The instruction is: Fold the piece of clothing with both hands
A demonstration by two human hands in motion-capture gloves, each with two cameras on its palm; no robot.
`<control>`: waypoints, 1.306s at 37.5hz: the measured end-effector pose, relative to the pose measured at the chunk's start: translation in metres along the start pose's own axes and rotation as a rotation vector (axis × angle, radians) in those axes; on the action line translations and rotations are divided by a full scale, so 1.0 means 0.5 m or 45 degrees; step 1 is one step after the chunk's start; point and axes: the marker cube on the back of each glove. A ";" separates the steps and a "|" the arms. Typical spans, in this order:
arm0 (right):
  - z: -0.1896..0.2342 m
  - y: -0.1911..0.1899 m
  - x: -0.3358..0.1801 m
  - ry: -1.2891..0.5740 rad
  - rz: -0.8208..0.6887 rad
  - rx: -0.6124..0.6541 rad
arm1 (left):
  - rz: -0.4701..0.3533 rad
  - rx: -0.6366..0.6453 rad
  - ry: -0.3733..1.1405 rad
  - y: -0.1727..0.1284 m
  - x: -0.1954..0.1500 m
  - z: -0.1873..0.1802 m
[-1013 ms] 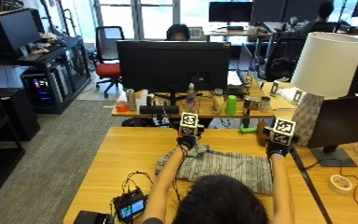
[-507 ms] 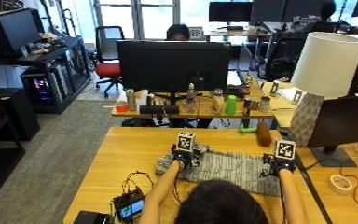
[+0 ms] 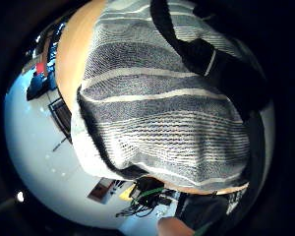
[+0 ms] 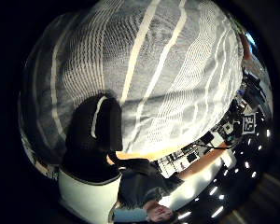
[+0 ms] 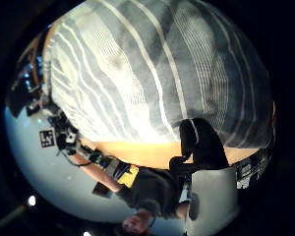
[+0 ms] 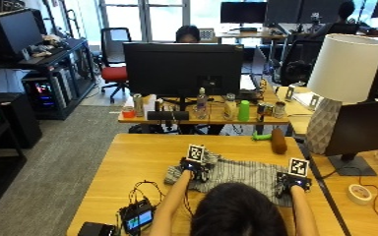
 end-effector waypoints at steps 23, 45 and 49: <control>0.001 -0.020 -0.017 -0.073 -0.047 0.210 | 0.065 0.021 0.023 -0.014 0.000 0.001; -0.031 0.012 -0.009 -0.166 -0.072 0.284 | -0.022 -0.049 0.040 0.018 0.005 0.015; -0.074 0.031 -0.010 -0.175 -0.104 0.316 | -0.002 0.018 0.068 0.010 0.001 0.013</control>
